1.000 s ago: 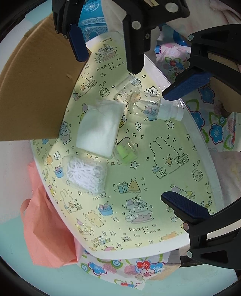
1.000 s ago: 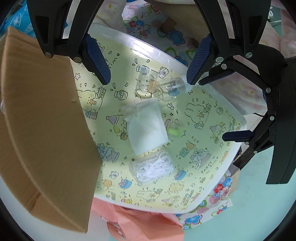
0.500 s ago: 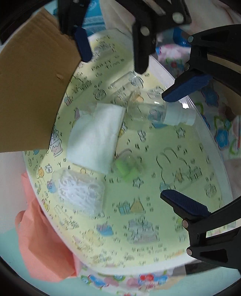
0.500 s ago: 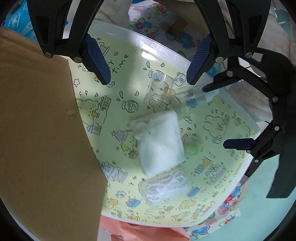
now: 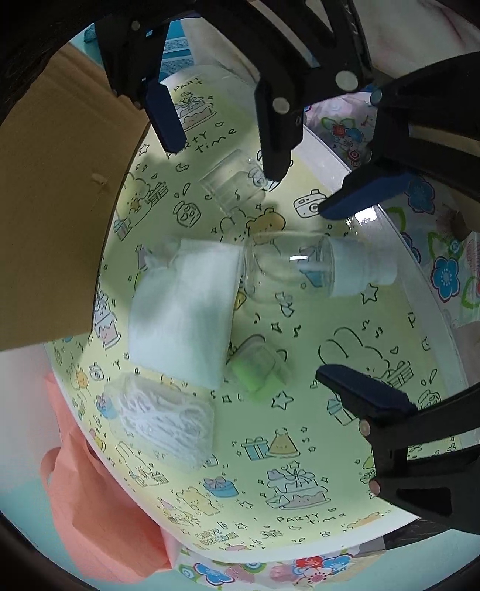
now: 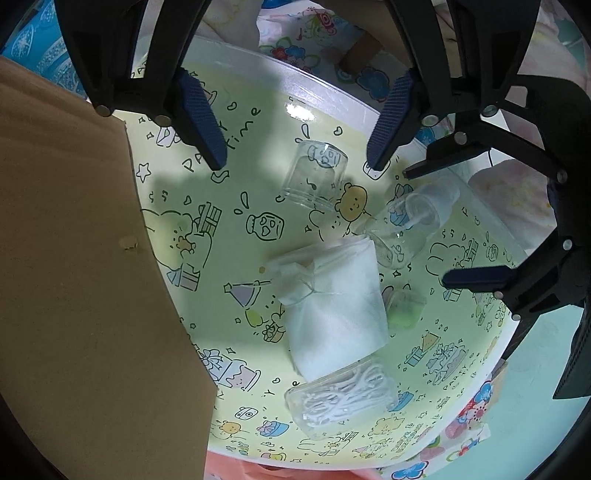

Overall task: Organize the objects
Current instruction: 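Grasp the clear white-capped bottle with the left tool while the right tool grasps the glass jar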

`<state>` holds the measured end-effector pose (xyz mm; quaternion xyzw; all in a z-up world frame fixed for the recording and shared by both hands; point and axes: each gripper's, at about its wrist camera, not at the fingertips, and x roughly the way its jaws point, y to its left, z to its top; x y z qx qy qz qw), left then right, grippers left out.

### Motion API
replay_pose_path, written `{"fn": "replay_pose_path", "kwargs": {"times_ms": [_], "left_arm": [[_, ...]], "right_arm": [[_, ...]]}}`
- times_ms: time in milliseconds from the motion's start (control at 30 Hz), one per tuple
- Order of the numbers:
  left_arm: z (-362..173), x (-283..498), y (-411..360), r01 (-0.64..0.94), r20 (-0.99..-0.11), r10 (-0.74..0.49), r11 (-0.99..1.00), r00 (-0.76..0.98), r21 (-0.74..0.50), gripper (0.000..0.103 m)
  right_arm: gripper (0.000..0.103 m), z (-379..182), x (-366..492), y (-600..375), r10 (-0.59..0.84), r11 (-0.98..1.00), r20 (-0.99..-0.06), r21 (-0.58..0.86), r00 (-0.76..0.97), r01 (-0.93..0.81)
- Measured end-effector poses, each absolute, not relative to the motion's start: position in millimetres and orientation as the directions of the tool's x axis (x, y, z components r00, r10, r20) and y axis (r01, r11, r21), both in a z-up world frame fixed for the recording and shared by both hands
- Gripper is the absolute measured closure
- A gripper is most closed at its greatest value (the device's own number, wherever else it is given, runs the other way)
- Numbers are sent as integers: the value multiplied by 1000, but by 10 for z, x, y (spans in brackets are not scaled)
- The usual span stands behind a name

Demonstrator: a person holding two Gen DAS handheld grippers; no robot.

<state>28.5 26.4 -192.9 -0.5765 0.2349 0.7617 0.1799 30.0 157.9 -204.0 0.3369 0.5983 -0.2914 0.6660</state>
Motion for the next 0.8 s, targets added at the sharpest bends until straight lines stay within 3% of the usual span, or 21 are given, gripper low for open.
{"fn": "replay_pose_path", "kwargs": {"times_ms": [67,167,333,800], "left_arm": [[-1943,281,274,-541,-964,1,-828,-265,147,45],[-1984,266,279,-537,-971,-1,-833,-240,134,60],[-1995,296,302,-553,-970,3,-822,-244,136,68],[-1941,226,106,-515,-968,36,-851,-249,101,68]], "right_arm": [[29,-2061,294,1574,20,600,-993,105,116,793],[32,-2098,268,1588,27,588,-992,114,122,801],[35,-2124,229,1562,37,572,-991,128,130,810],[36,-2162,321,1517,43,564,-989,139,138,814]]}}
